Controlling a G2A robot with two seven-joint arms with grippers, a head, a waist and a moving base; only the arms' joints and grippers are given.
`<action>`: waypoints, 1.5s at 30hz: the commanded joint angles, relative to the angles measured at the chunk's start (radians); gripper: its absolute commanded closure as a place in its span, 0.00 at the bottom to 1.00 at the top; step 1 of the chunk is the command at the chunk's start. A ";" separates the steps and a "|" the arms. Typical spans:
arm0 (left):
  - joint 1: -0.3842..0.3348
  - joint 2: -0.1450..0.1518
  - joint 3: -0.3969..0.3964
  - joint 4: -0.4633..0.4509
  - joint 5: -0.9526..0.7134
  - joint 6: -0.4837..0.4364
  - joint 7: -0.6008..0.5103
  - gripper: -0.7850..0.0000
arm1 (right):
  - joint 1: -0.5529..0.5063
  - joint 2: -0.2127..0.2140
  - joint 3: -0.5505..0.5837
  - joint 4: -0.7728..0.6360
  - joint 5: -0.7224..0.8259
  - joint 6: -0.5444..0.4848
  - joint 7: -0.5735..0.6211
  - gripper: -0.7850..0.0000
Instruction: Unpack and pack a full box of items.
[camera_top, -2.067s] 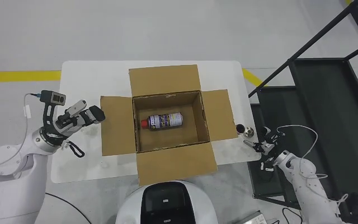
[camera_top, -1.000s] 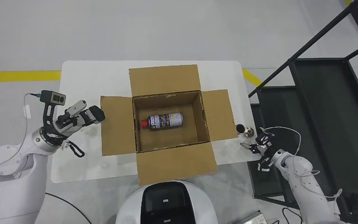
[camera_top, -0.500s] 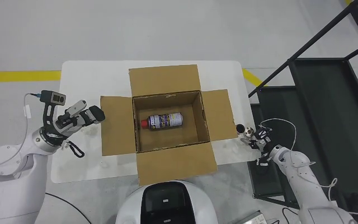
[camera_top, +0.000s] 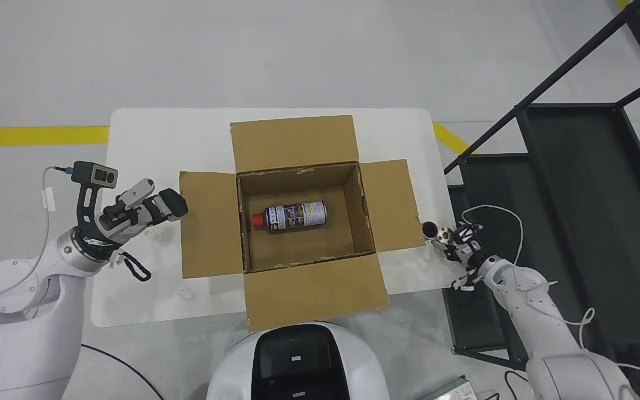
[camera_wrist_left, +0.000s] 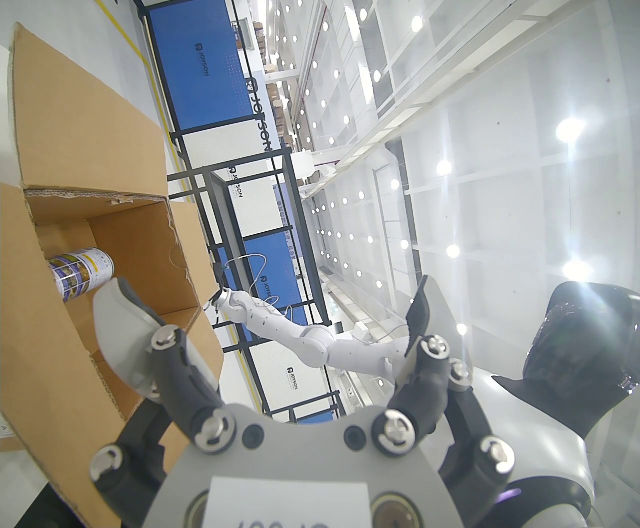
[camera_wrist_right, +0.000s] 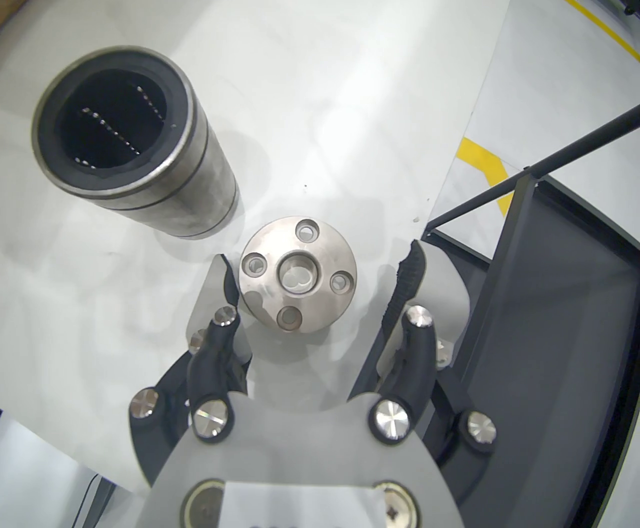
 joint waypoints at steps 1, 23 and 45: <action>0.000 0.000 0.000 0.000 0.000 0.000 0.000 0.00 | 0.005 -0.001 -0.005 0.009 0.004 0.004 -0.002 0.29; 0.000 0.000 0.000 0.000 0.000 0.000 0.000 0.00 | -0.023 0.035 -0.015 -0.023 0.013 0.013 -0.164 1.00; 0.000 0.000 0.000 0.000 0.000 0.000 0.000 0.00 | -0.482 0.108 0.201 -1.105 0.103 0.047 0.053 1.00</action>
